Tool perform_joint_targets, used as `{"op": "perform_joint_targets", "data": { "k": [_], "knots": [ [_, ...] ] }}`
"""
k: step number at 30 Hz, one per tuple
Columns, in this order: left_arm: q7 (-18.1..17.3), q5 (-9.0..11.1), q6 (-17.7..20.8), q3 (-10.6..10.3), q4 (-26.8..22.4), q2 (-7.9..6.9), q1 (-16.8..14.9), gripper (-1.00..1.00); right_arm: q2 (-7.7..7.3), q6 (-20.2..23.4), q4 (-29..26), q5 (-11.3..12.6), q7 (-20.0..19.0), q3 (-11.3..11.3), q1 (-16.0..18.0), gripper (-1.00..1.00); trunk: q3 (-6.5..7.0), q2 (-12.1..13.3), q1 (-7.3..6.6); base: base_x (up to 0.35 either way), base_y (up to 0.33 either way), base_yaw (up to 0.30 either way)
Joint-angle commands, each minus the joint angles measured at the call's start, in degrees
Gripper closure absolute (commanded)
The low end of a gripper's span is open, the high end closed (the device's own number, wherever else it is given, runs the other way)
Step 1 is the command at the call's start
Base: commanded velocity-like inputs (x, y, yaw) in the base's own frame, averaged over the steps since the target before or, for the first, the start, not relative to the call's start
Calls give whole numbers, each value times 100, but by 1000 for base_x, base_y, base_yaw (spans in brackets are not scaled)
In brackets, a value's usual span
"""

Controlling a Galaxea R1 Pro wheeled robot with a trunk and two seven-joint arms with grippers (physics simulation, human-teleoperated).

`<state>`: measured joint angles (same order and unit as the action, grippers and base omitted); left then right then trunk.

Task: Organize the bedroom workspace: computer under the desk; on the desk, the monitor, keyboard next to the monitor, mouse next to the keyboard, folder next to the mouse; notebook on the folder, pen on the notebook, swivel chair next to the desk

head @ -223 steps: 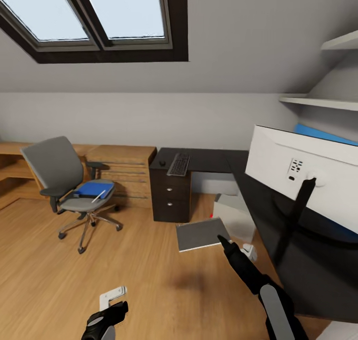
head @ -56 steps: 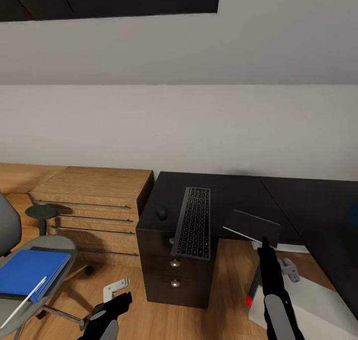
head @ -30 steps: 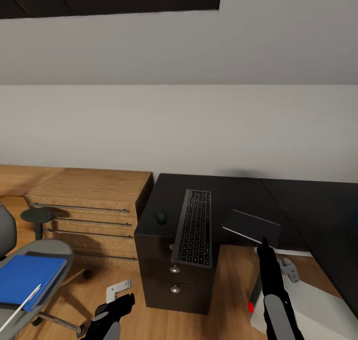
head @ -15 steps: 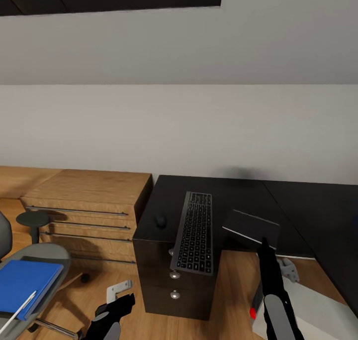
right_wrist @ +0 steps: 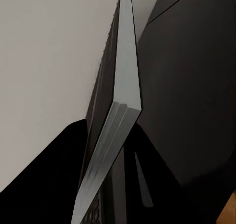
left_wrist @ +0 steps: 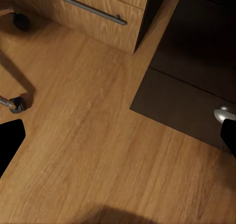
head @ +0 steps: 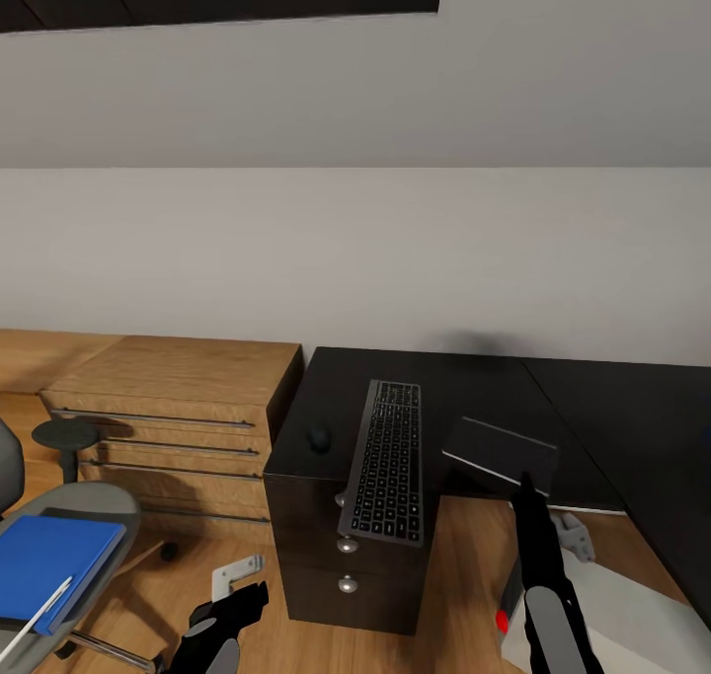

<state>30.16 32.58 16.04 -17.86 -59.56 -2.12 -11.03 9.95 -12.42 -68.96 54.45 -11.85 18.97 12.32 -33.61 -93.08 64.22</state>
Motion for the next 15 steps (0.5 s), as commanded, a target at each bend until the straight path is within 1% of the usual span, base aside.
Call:
{"op": "perform_joint_targets", "data": {
  "k": [1,8,15],
  "knots": [
    [49,40,13,-23,-8,-8,-5,-100,5,2,0,57,-46,10,0,100,-6,-3,0,0,0,0],
    [51,38,13,-19,-11,-8,-5,-100,5,-3,-47,80,-53,4,-110,100,-6,-3,0,0,0,0],
    [51,38,13,-24,-12,-8,-5,-100,5,-5,-48,100,-54,1,-115,100,-6,-3,0,0,0,0]
  ]
}}
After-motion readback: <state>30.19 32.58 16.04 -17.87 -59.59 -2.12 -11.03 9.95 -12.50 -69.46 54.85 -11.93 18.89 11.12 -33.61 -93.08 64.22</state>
